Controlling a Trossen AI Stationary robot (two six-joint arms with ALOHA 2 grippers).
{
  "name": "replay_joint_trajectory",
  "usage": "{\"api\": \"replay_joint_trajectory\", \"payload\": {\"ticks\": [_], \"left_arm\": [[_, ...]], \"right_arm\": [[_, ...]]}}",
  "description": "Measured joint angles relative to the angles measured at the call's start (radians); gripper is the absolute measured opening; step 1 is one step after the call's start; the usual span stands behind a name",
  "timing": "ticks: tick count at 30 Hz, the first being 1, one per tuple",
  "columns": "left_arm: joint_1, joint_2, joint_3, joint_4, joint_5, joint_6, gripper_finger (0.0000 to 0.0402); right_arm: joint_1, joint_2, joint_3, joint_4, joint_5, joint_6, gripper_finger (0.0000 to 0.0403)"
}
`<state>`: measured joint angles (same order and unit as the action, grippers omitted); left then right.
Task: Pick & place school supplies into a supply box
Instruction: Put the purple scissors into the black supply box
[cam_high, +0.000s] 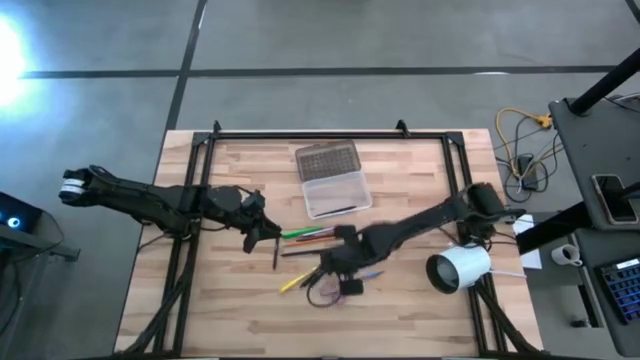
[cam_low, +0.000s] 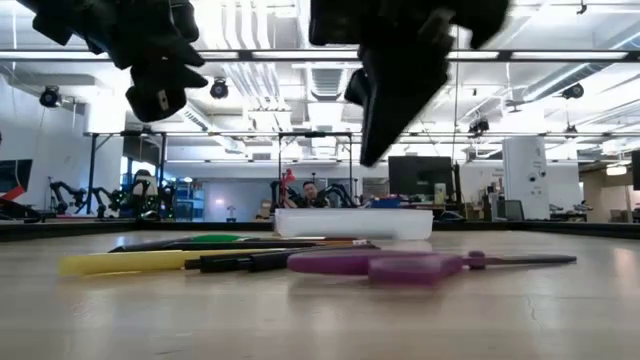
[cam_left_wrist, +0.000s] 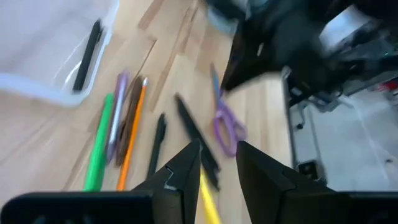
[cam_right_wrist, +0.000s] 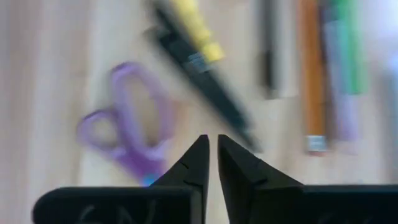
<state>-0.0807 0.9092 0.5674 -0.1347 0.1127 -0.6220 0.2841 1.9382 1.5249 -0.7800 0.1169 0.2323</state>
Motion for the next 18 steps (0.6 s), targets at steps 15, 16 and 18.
{"api": "replay_joint_trajectory", "payload": {"ticks": [15, 16, 18], "left_arm": [[0.001, 0.001, -0.004, -0.128, -0.044, 0.046, 0.0088], [0.003, 0.001, -0.005, -0.128, -0.045, 0.048, 0.0088], [0.003, 0.001, -0.009, -0.128, -0.046, 0.048, 0.0088]], "right_arm": [[-0.012, 0.006, 0.005, -0.073, -0.22, -0.211, 0.0059], [0.008, 0.015, 0.005, -0.065, -0.22, -0.225, 0.0071], [0.035, 0.032, 0.006, -0.042, -0.22, -0.236, 0.0096]]}}
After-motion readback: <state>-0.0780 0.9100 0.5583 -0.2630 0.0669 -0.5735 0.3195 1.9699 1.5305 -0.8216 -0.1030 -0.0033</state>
